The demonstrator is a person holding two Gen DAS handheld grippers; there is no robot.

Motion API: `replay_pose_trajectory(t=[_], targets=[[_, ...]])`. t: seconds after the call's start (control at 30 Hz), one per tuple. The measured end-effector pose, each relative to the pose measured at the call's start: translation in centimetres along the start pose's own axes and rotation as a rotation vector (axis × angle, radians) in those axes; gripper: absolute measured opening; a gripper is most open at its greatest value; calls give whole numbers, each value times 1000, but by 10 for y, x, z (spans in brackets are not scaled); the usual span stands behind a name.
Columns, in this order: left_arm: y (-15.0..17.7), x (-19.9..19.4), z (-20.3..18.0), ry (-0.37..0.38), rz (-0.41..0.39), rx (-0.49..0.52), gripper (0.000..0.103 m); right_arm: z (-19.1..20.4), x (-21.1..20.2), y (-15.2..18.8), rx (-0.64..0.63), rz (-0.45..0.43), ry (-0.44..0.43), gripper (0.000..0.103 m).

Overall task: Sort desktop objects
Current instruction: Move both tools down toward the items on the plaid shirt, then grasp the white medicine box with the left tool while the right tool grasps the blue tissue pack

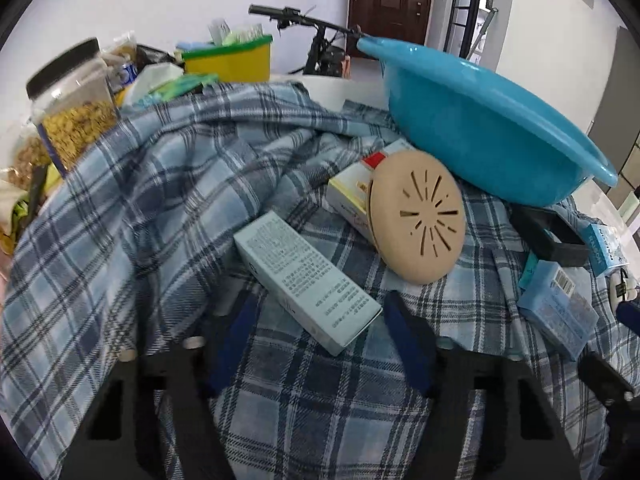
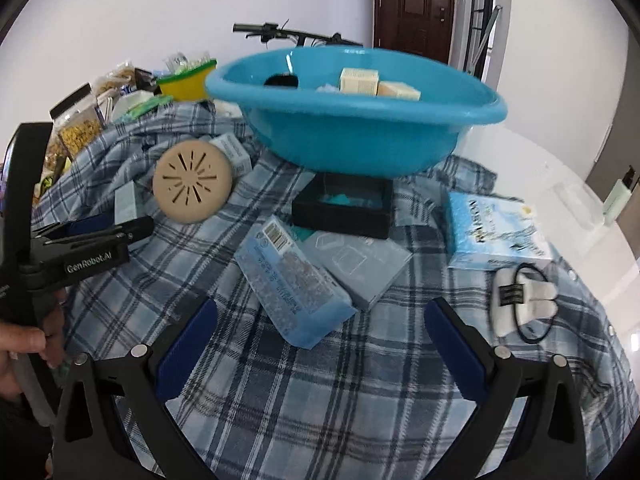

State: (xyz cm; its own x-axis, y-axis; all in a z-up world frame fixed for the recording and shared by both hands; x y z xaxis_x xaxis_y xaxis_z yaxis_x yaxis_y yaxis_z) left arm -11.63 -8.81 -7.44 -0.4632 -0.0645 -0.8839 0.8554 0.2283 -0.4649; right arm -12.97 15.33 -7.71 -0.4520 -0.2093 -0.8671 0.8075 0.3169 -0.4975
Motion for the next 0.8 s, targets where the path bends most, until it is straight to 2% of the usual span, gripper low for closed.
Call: replay_pose_trajectory(t=[0.07,0.17,0.23,0.27,0.4,0.8], targets=[[0,1,1,24,0,6,53,2,4,0,-16,5,12,91],[1,1,0,44,-4,10,51,3,9,1,-32,19,9,70],[1,1,0,62,-5,13,45,3,12,2,-39,28,8,56],[1,0,-1,72,-5,17,44,4,10,3,-45,24,3,52],[5,-5,-3,113,-3,42,31,6,3,8,-65,20,-3,46],[37,-45,-9,183,-23,151,31,-14,-33,40,5,-19,-86,43]])
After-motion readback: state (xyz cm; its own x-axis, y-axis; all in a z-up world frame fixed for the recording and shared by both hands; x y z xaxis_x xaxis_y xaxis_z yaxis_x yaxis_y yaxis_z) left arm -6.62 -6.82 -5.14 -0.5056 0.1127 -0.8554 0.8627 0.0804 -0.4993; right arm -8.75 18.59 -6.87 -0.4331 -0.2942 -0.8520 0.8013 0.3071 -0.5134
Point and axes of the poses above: each gripper's, at about its wrist camera, not at the fingertips, and x roughly the way its jaws point, z to its left, y to its underside, the point moved 2 cm from there along x, roughly the way its jaws point, and after that the axes turned 9 degrees about z, right-handed, at the moved point
